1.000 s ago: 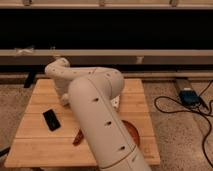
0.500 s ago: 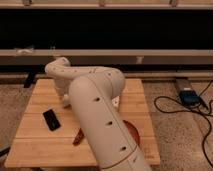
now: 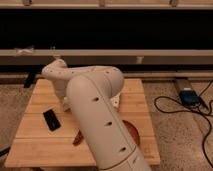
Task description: Wipe the white sponge on the table
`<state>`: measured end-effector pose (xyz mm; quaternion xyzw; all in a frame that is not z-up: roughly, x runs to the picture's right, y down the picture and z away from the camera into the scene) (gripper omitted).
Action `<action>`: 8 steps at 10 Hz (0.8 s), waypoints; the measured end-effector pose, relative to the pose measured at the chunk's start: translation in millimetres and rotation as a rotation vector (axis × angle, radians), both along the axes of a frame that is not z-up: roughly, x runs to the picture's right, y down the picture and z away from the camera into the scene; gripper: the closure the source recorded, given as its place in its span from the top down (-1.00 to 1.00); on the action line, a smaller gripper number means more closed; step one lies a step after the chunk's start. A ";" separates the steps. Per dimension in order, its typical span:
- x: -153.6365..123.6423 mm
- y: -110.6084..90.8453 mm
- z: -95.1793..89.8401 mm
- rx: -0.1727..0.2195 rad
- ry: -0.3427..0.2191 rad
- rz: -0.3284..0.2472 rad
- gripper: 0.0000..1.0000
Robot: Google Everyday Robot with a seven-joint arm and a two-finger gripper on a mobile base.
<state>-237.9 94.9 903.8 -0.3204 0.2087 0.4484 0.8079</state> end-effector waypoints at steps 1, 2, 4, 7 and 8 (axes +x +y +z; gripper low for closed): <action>8.3 5.2 -4.7 0.001 0.010 -0.023 -1.00; 20.5 8.6 -8.5 0.004 0.022 -0.040 -1.00; 44.5 17.4 -19.9 0.000 0.031 -0.069 -1.00; 39.8 40.0 -40.8 -0.018 -0.006 -0.141 -1.00; 34.4 48.2 -47.7 -0.028 -0.026 -0.166 -1.00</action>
